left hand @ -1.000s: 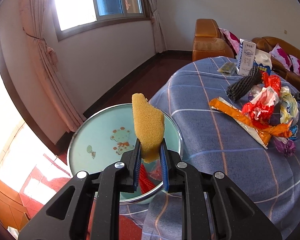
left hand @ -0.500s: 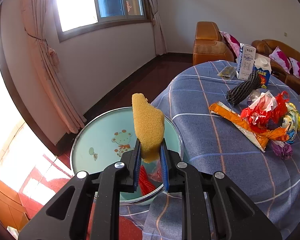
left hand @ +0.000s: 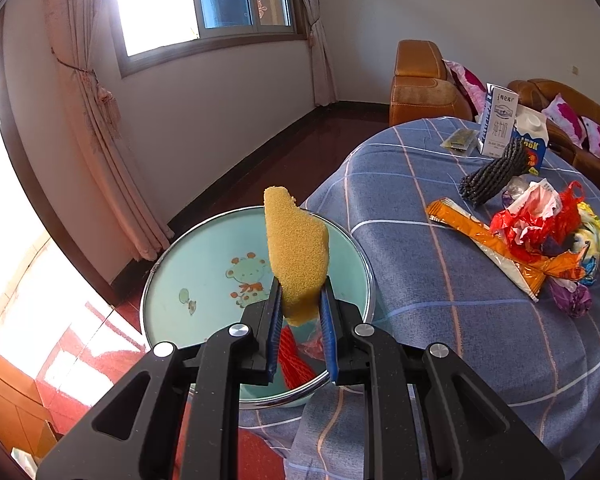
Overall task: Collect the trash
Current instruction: 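Hold sponge over bucket with left tool while right tool grasps yellow wrapper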
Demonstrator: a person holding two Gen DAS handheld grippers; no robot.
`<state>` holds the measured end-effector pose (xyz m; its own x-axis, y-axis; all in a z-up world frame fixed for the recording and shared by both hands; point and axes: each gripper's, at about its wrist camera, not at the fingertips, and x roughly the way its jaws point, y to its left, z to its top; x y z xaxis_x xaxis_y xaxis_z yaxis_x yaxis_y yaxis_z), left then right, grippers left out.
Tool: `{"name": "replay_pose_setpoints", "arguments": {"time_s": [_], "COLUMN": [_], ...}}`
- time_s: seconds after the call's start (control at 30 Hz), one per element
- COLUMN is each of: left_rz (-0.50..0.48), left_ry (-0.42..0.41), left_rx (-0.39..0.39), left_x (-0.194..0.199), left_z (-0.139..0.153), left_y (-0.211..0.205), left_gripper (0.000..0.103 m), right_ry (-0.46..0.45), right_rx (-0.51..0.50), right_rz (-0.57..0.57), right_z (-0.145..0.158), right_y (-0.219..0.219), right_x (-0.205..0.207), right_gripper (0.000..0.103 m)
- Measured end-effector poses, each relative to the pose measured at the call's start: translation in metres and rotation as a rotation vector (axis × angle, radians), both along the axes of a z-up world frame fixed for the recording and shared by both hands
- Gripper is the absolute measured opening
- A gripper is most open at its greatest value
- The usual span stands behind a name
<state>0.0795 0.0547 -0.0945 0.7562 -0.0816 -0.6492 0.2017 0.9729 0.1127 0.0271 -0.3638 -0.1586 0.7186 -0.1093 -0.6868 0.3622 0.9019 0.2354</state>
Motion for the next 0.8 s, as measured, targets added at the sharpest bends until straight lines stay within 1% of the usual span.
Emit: {"name": "replay_pose_setpoints", "arguments": {"time_s": [0.07, 0.13, 0.17, 0.2, 0.23, 0.3, 0.33, 0.37, 0.4, 0.47, 0.5, 0.53, 0.57, 0.6, 0.67, 0.77, 0.8], "left_rz": [0.002, 0.003, 0.005, 0.010, 0.016, 0.027, 0.029, 0.029, 0.029, 0.031, 0.035, 0.040, 0.044, 0.048, 0.060, 0.073, 0.080], "left_ry": [0.001, 0.002, 0.002, 0.004, 0.007, 0.014, 0.017, 0.017, 0.016, 0.012, 0.010, 0.008, 0.008, 0.007, 0.004, 0.002, 0.000], "left_rx": [-0.001, 0.001, 0.002, 0.008, 0.013, 0.017, 0.018, 0.018, 0.018, 0.017, 0.016, 0.016, 0.016, 0.016, 0.025, 0.048, 0.056], "left_x": [0.001, 0.002, 0.002, 0.003, 0.004, 0.005, 0.006, 0.006, 0.005, 0.005, 0.006, 0.006, 0.007, 0.008, 0.009, 0.011, 0.011], "left_z": [0.000, -0.001, -0.002, -0.004, -0.005, -0.008, -0.009, -0.009, -0.009, -0.008, -0.007, -0.006, -0.006, -0.005, -0.005, -0.005, -0.004], "left_y": [0.001, 0.001, 0.001, 0.001, 0.002, 0.003, 0.003, 0.004, 0.004, 0.006, 0.008, 0.010, 0.012, 0.013, 0.016, 0.021, 0.022], "left_gripper": [0.017, 0.017, 0.017, 0.017, 0.017, 0.017, 0.017, 0.017, 0.017, 0.017, 0.017, 0.017, 0.017, 0.017, 0.017, 0.017, 0.017], "right_ry": [-0.004, -0.005, -0.018, -0.039, -0.050, -0.082, -0.095, -0.100, -0.099, -0.084, -0.077, -0.069, -0.065, -0.069, -0.081, -0.125, -0.143], "right_rx": [-0.069, -0.104, -0.110, -0.079, -0.060, -0.034, -0.018, -0.013, -0.016, -0.024, -0.011, -0.003, 0.005, 0.023, -0.001, -0.024, -0.046], "right_rz": [-0.070, -0.126, -0.150, -0.154, -0.151, -0.140, -0.131, -0.125, -0.125, -0.135, -0.154, -0.169, -0.172, -0.170, -0.157, -0.133, -0.128], "right_z": [0.008, 0.017, 0.020, 0.023, 0.023, 0.024, 0.023, 0.022, 0.021, 0.018, 0.014, 0.012, 0.010, 0.009, 0.014, 0.029, 0.037], "right_y": [-0.017, -0.033, -0.039, -0.042, -0.044, -0.036, -0.031, -0.026, -0.022, -0.017, -0.021, -0.025, -0.029, -0.034, -0.035, -0.030, -0.026], "right_x": [-0.001, -0.003, -0.005, -0.008, -0.007, -0.005, -0.002, 0.001, 0.005, 0.017, 0.021, 0.024, 0.024, 0.024, 0.020, 0.015, 0.015], "right_gripper": [0.011, 0.015, 0.022, 0.029, 0.033, 0.047, 0.051, 0.059, 0.061, 0.060, 0.052, 0.043, 0.020, 0.019, 0.016, 0.015, 0.015]}}
